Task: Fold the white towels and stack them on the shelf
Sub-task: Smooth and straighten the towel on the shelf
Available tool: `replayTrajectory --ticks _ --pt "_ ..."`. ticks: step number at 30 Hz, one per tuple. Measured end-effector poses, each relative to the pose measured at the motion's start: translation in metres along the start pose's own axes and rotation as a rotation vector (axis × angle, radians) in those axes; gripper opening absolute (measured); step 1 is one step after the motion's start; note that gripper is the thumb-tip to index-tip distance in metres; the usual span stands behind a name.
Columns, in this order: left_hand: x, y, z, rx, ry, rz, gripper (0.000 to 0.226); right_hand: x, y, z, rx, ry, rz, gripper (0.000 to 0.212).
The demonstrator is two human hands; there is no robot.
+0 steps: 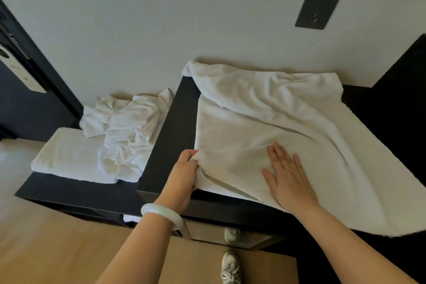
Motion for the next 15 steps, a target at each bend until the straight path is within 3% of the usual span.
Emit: replayTrajectory --ticks 2,5,11,15 --pt "0.002 0.002 -0.003 -0.048 0.001 -0.07 0.021 0.002 0.003 -0.003 0.036 0.009 -0.007 0.07" --pt "0.007 0.008 0.004 -0.454 0.185 -0.125 0.046 0.005 0.007 -0.004 0.059 0.031 -0.019 0.074" --pt "0.016 -0.026 0.036 -0.854 0.494 0.116 0.069 0.005 0.008 -0.002 0.053 0.038 -0.005 0.076" --pt "0.05 -0.051 0.047 -0.946 0.663 0.207 0.049 0.005 0.007 -0.001 0.045 0.037 0.008 0.078"
Point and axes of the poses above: each hand's wrist, its own x-axis away from the middle knuckle, its own y-axis out of the palm, z = x × y, the point moved 9 cm from there along -x, towards the middle knuckle, and after that the axes turned 6 degrees about x, right-handed, at the moved point
